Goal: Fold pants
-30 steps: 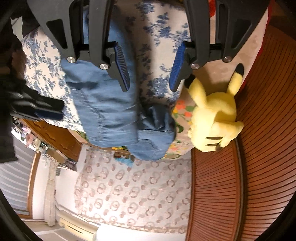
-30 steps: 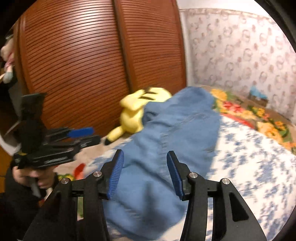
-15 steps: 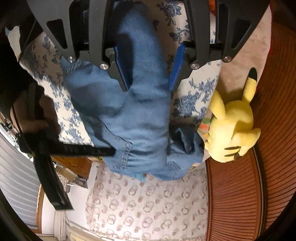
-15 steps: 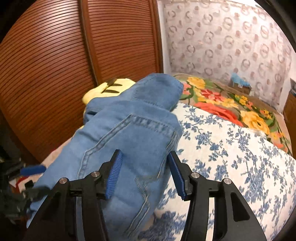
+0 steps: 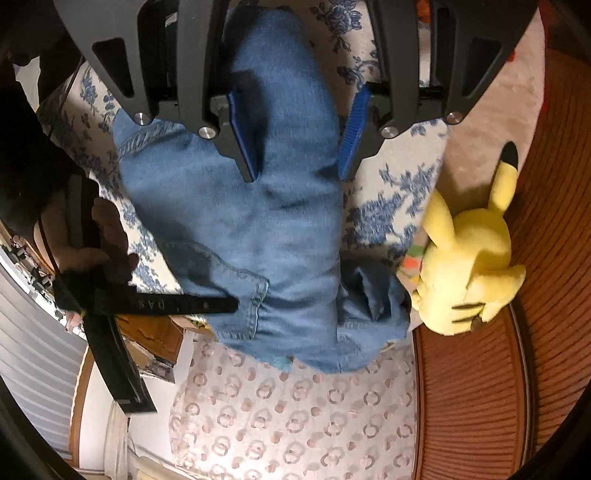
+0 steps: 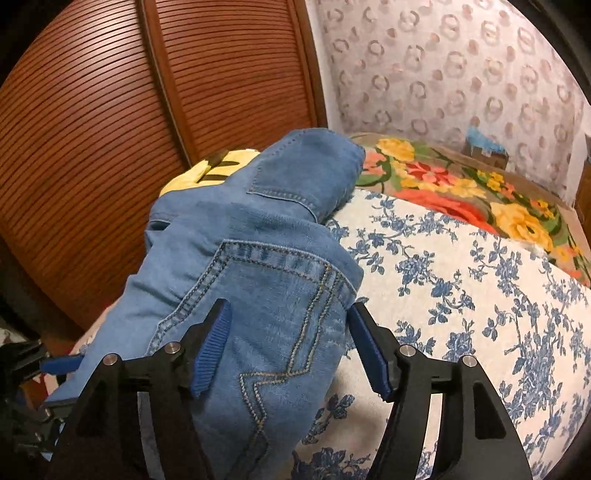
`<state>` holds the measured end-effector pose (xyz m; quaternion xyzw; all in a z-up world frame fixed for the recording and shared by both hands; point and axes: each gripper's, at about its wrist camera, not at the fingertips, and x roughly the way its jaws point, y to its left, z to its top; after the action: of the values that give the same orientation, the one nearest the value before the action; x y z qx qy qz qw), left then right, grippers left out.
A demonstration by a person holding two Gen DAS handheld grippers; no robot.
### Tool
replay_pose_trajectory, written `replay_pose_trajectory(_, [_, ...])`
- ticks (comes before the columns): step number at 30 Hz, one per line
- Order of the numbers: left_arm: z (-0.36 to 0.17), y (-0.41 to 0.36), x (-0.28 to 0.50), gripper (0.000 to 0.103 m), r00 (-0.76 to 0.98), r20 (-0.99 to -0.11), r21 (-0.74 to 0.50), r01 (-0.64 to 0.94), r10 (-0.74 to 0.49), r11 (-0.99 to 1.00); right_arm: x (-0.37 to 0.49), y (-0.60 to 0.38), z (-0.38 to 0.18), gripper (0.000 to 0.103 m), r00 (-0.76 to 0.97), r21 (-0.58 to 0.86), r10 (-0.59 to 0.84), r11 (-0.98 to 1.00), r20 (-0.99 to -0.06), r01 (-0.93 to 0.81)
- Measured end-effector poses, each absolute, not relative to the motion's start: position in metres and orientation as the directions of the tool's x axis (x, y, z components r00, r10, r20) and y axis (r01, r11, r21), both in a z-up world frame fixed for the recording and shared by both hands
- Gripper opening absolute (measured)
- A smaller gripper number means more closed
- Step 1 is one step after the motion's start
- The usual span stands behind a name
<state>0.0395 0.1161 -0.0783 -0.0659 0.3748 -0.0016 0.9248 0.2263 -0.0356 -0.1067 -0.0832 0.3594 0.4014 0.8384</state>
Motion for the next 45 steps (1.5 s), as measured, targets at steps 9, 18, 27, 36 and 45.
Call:
replay_pose_trajectory(9, [-0.051,0.125,0.076,0.044,0.742,-0.67,-0.078,-0.04,-0.022,0.996,0.207,-0.051,-0.105,0.076,0.332,0.201,0.662,0.595,-0.672,-0.778])
replay_pose_trajectory(18, [-0.064,0.143,0.128,0.044,0.704,-0.709,-0.093,-0.029,-0.046,0.995,0.211,-0.053,-0.127,0.08,0.261,0.252,0.668,0.569,-0.697,-0.782])
replay_pose_trajectory(27, [-0.085,0.147,0.138,0.044,0.674,-0.733,-0.142,-0.025,-0.088,0.99,0.222,-0.039,-0.142,0.081,0.146,0.364,0.712,0.511,-0.687,-0.779])
replay_pose_trajectory(36, [-0.089,0.145,0.137,0.044,0.674,-0.732,-0.162,-0.031,-0.099,0.986,0.229,-0.04,-0.143,0.05,0.083,0.433,0.739,0.478,-0.669,-0.764])
replay_pose_trajectory(45, [-0.066,0.136,0.13,0.044,0.719,-0.685,-0.168,0.0,-0.117,0.986,0.19,-0.038,-0.094,0.024,0.191,0.286,0.758,0.449,-0.624,-0.847])
